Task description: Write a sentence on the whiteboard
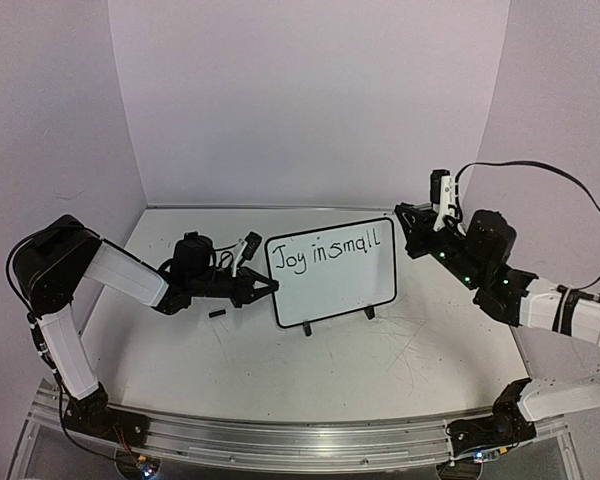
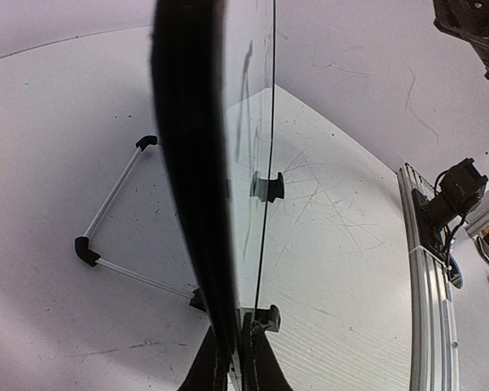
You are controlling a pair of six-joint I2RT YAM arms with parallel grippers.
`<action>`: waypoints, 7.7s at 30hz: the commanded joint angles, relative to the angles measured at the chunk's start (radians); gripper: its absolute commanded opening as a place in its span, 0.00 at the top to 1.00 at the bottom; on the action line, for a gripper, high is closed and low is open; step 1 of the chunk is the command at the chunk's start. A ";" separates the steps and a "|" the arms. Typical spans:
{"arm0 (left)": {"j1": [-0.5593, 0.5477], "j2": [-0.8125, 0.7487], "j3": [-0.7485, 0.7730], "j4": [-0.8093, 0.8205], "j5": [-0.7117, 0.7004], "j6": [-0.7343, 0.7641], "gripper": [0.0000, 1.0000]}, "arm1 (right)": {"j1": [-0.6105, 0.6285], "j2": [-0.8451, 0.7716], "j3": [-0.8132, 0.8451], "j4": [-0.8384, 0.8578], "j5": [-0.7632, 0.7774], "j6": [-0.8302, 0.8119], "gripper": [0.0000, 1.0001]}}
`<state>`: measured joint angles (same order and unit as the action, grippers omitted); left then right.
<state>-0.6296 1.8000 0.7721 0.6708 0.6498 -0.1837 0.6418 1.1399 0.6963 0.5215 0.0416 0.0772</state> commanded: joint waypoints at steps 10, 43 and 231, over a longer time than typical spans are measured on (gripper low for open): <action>0.009 0.003 0.029 -0.064 -0.131 0.036 1.00 | 0.077 0.110 0.010 -0.140 -0.208 -0.075 1.00; -0.010 -0.013 0.016 -0.074 -0.172 0.024 1.00 | 0.332 0.447 0.165 0.026 -0.036 -0.117 1.00; -0.018 -0.012 0.019 -0.114 -0.153 0.080 1.00 | 0.368 0.653 0.263 0.165 0.220 -0.153 1.00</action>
<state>-0.6582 1.7851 0.7834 0.6273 0.5823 -0.1791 1.0142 1.7748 0.9272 0.6548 0.2287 -0.0654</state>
